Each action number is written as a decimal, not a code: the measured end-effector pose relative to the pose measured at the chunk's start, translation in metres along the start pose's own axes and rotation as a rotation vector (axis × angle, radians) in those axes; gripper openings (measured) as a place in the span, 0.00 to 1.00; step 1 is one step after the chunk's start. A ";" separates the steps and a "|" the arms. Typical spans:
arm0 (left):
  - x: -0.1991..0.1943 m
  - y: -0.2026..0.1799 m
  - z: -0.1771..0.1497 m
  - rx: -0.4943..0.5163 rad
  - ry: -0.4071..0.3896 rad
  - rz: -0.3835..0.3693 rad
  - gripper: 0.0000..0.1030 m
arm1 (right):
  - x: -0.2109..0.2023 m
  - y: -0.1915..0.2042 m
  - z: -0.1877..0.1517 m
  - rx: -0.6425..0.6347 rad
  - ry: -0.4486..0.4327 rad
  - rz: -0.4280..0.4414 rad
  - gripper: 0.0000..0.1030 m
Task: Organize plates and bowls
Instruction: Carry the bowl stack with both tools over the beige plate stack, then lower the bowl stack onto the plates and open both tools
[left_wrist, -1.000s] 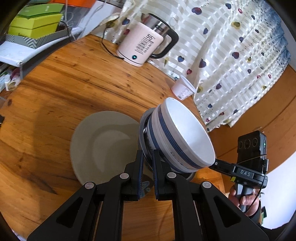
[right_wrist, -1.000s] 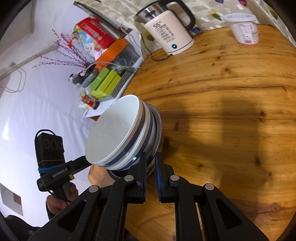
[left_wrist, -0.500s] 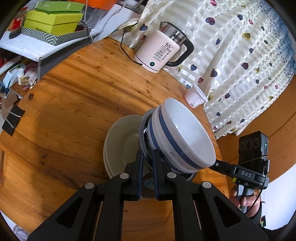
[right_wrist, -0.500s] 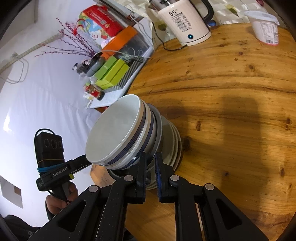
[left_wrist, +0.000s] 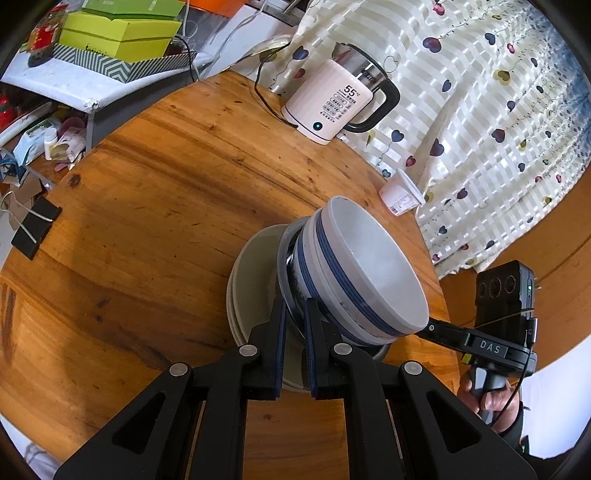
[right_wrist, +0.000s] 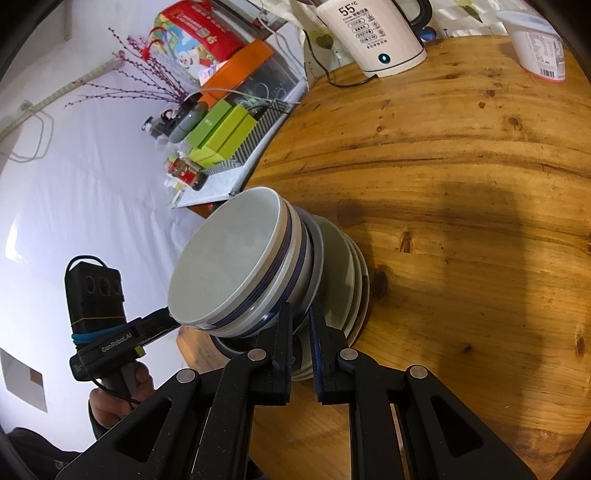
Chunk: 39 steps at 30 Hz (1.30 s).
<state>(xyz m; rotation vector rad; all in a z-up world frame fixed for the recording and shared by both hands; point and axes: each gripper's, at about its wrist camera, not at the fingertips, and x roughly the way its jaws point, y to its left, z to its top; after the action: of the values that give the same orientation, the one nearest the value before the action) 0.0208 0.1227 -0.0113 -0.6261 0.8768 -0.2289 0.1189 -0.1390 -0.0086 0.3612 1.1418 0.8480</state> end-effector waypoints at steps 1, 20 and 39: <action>0.000 0.000 0.000 0.000 0.000 0.000 0.08 | 0.000 0.000 0.000 -0.001 0.001 -0.001 0.10; 0.000 0.005 -0.002 -0.038 -0.004 -0.010 0.08 | 0.002 0.003 0.002 -0.021 0.020 -0.011 0.12; -0.009 -0.014 -0.020 0.010 -0.029 0.075 0.12 | -0.018 0.008 -0.018 -0.044 -0.021 -0.047 0.53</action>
<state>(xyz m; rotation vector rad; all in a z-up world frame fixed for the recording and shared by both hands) 0.0007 0.1074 -0.0065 -0.5848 0.8695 -0.1560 0.0965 -0.1505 0.0010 0.3052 1.1061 0.8253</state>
